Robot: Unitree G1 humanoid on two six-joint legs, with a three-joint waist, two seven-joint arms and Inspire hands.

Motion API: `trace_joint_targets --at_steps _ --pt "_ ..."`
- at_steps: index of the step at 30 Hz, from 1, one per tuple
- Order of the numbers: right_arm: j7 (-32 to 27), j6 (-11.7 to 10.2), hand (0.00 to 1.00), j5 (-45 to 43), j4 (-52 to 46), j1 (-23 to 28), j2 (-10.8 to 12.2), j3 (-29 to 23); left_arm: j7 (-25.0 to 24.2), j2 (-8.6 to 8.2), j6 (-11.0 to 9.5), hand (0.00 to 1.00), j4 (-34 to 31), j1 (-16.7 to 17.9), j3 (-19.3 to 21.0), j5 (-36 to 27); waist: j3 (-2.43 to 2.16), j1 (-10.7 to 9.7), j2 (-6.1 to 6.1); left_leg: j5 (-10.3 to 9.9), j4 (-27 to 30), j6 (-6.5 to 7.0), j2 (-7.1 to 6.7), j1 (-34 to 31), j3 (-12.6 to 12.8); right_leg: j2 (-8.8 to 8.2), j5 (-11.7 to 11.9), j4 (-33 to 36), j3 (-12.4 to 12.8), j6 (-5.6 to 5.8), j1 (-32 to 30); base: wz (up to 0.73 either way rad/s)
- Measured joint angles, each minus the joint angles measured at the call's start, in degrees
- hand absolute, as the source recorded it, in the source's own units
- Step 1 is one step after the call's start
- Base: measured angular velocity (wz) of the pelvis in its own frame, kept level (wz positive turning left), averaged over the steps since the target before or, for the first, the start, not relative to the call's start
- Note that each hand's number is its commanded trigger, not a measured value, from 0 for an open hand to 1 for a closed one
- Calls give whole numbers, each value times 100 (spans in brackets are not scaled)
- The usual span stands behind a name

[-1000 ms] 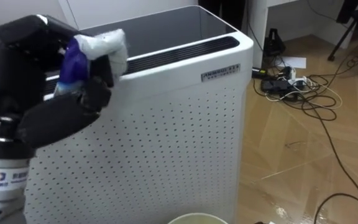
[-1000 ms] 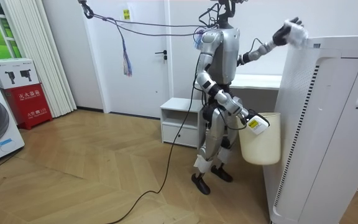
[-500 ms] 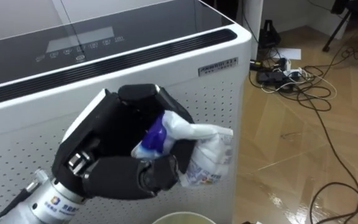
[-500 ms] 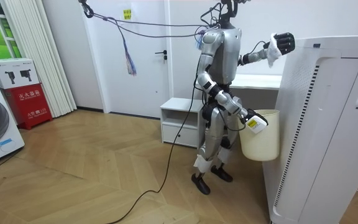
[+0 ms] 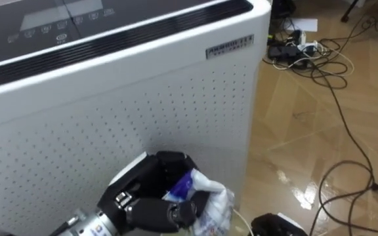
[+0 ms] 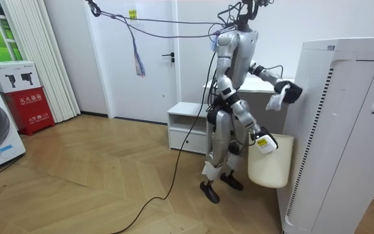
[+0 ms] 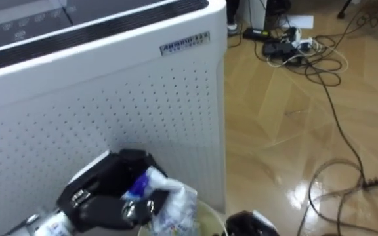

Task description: Pick garbage

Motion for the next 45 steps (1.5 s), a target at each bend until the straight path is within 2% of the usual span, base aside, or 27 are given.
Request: trace_joint_targets --at_steps 5,9,14,17,24,25,27,28,33,37,45 --pt "-54 -1 100 191 7 -191 17 122 223 -122 -44 100 682 -159 -256 498 27 28 -49 71 6 -4 11 -463 23 0 24 108 17 -12 -507 -2" --pt "-123 -7 100 222 64 -230 110 134 278 -197 -49 100 1144 -198 -492 612 44 13 -82 90 -18 -7 5 -546 10 -6 24 99 -20 -11 -591 3" --pt "-144 -33 100 232 98 -341 199 136 301 -260 -108 100 1670 -380 -593 766 66 51 -159 113 -22 -10 7 -705 1 -31 23 272 -15 -11 -843 -1" --pt "-154 -129 100 233 180 -347 236 137 381 -281 -132 100 1860 -428 -599 801 99 40 -242 113 -19 -9 4 -714 11 -41 23 286 -15 -11 -862 0" --pt "-173 -141 100 261 279 -407 254 152 527 -289 -167 100 1995 -525 -599 802 96 19 -270 131 37 19 -12 -810 31 -58 23 295 -9 -11 -940 0" --pt "-172 -141 100 261 279 -410 254 183 552 -297 -167 85 1998 -528 -599 802 96 16 -270 131 71 19 -8 -834 32 -56 23 303 -1 -11 -948 0" --pt "-171 -141 100 260 278 -418 254 211 625 -326 -166 7 2001 -528 -600 805 95 13 -268 131 116 19 -2 -884 31 -55 23 338 1 -12 -989 0" --pt "-169 -141 100 260 279 -422 254 227 650 -342 -166 0 2009 -529 -600 805 95 13 -267 131 162 20 0 -926 31 -59 23 397 3 -12 -1037 0" --pt "-165 -141 100 265 277 -443 255 377 700 -362 -165 0 2104 -549 -603 1020 89 25 -258 136 228 29 9 -1015 47 -52 23 509 58 -15 -1151 -2" --pt "-166 -141 100 395 277 -452 253 577 919 -374 -165 0 2258 -620 -624 1194 84 47 -249 136 324 30 35 -1118 63 -44 31 614 68 -29 -1258 0" --pt "53 -151 100 423 344 -439 264 593 1102 -391 -169 0 2259 -623 -578 1372 75 67 -235 140 407 24 81 -1168 116 0 48 687 108 -59 -1316 -1"
